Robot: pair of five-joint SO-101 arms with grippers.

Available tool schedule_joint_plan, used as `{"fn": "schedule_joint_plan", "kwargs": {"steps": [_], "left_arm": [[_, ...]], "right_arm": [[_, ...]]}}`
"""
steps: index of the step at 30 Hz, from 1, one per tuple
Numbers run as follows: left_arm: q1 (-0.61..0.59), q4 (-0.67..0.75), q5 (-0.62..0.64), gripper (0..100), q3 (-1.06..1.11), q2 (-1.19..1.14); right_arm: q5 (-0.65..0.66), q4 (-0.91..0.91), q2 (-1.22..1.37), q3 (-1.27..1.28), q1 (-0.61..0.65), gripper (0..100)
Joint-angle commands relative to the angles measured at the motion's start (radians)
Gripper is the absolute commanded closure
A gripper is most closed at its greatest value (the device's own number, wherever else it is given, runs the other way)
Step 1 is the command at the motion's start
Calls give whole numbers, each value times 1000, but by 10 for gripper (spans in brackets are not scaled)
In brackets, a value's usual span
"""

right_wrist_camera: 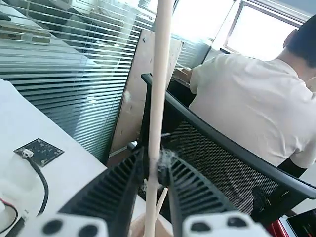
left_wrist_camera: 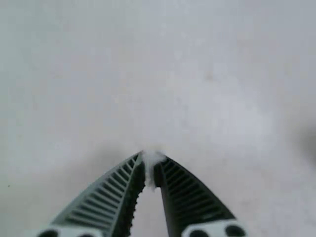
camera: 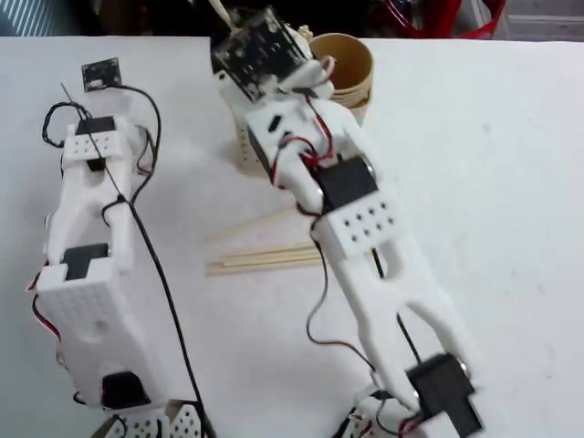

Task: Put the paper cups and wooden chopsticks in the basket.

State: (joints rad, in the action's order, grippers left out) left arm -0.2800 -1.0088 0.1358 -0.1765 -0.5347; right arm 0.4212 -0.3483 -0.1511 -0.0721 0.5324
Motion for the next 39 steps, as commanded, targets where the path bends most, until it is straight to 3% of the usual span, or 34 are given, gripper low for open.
{"fn": "schedule_joint_plan", "kwargs": {"steps": [1,7,14,20,39], "left_arm": [[30,8,6,946,-5,5],[30,8,6,946,-5,5],[31,6,6,946,-5,5],[31,-5,6,946,2,7],[31,-2,6,946,2,7]], "right_arm": [[-3,31,120,-199,7,980],[3,28,259,-353,8,980],[18,-33,237,-361,7,972],[58,-35,237,-354,12,906],[58,-148,206,-361,15,941]]}}
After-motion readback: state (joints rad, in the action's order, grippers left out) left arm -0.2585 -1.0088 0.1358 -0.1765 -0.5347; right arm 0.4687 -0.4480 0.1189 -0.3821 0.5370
